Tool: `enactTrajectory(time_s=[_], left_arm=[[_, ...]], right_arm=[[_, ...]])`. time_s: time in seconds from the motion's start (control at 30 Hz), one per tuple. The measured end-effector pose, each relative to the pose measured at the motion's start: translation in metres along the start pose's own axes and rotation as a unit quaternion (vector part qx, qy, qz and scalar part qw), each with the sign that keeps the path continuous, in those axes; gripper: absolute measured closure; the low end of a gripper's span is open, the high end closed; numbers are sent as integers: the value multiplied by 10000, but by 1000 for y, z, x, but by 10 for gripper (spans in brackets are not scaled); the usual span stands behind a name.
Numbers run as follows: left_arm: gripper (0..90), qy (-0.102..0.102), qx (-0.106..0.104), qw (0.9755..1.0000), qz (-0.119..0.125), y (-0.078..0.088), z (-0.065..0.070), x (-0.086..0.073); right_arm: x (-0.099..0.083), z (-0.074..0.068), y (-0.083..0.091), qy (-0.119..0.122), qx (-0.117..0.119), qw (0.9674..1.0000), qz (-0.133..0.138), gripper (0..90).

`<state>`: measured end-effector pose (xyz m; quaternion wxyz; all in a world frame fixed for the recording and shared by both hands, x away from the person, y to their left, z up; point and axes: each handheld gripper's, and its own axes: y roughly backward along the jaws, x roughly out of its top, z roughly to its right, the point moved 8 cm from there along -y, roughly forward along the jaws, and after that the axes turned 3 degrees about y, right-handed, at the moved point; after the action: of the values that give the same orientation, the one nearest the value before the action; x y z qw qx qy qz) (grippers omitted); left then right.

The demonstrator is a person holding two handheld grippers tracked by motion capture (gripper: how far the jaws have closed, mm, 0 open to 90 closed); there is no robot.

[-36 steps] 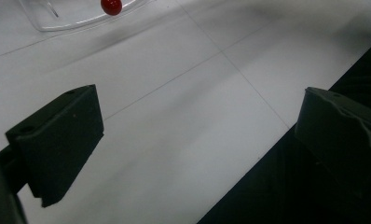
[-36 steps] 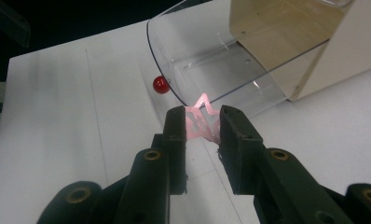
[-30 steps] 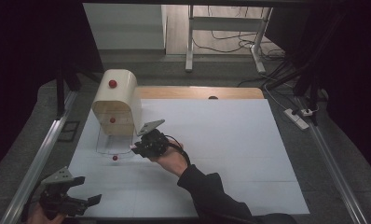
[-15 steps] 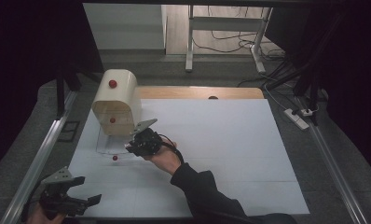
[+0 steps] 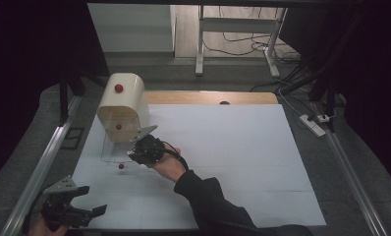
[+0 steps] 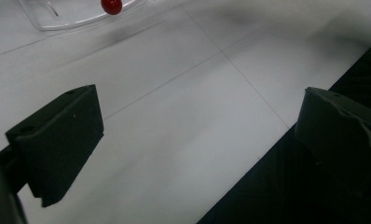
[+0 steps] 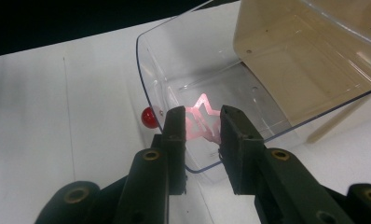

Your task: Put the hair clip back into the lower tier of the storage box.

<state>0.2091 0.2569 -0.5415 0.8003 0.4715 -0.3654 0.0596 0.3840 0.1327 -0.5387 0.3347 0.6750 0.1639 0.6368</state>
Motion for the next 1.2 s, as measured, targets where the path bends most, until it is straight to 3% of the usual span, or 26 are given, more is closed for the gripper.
enactTrajectory(time_s=[0.57, 0.8, 1.07, 1.13, 1.2], left_arm=[[10, -5, 8, 10000, 7, 0, 0, 0], [11, -3, 16, 10000, 0, 0, 0, 0], [11, 2, 22, 10000, -3, 0, 0, 0], [11, -1, 22, 10000, -7, 0, 0, 0], [11, 0, 20, 10000, -9, 0, 0, 0]], right_arm=[[-1, -2, 4, -70, -31, 9999, -70, 640], [-1, -6, 9, -100, 8, 9999, -110, 558], [-5, -6, 17, -317, 46, 9993, -199, 445], [-8, -5, 21, -282, 20, 9988, -387, 406], [-8, -6, 20, -351, 54, 9990, -275, 378]])
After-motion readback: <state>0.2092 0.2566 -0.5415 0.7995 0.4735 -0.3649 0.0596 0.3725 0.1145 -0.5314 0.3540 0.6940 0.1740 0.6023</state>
